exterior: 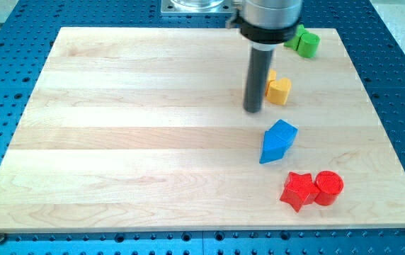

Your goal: Slightly move the yellow blocks towards the top

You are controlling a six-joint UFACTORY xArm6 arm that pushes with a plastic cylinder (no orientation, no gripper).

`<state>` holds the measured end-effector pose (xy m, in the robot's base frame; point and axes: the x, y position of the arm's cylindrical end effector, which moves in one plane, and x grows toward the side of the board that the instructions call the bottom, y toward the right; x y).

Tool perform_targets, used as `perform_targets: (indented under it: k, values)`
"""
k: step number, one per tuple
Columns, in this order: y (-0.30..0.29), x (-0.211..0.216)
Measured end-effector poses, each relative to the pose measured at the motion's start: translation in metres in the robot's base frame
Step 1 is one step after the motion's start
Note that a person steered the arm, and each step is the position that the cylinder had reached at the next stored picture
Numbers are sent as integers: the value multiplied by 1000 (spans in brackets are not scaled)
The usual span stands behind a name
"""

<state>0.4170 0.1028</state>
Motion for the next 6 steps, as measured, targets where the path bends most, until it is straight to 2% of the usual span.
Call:
perform_targets:
  k: [1,2,4,5,6]
  values:
    - [1,6]
    - [35,23]
    - [45,23]
    - [45,-4]
    - [45,-10]
